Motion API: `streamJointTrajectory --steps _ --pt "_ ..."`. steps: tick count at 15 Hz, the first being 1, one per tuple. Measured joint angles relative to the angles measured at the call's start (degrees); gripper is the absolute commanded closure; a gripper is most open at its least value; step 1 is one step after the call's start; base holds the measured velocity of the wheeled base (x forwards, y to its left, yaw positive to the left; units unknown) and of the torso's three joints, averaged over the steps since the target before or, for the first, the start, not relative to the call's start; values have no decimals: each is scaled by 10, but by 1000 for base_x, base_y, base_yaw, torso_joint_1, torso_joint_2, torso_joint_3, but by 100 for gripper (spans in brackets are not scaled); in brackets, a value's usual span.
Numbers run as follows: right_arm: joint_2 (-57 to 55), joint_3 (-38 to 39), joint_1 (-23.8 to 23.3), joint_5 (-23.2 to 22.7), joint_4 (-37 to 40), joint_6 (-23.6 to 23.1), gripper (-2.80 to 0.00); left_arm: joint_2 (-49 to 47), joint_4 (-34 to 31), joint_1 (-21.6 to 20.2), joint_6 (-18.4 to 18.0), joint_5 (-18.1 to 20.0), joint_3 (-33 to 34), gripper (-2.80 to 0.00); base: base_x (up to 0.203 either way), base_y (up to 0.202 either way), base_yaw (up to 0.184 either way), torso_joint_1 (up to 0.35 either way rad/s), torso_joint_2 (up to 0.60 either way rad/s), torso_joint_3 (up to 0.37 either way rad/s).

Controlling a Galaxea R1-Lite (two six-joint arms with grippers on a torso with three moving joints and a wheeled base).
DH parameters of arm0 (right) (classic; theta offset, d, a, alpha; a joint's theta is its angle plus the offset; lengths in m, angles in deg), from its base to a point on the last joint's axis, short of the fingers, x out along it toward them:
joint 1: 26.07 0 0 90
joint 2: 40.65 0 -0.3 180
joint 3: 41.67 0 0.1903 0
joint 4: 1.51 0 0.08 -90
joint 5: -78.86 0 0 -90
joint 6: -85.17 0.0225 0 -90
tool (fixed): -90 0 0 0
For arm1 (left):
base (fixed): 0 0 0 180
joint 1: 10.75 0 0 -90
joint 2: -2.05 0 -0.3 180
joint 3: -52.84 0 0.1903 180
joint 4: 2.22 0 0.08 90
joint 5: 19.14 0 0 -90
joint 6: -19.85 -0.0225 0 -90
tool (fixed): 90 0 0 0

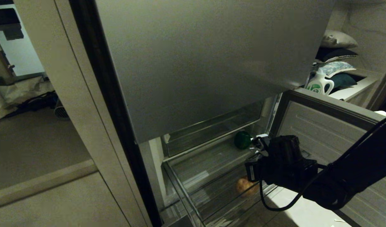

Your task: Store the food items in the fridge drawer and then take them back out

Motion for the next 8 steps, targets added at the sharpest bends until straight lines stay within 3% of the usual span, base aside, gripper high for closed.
streamJointTrajectory --steps 8 --pt "72 -62 0 -10 238 36 0 0 0 0 0 0 0 0 0 0 0 0 0 0"
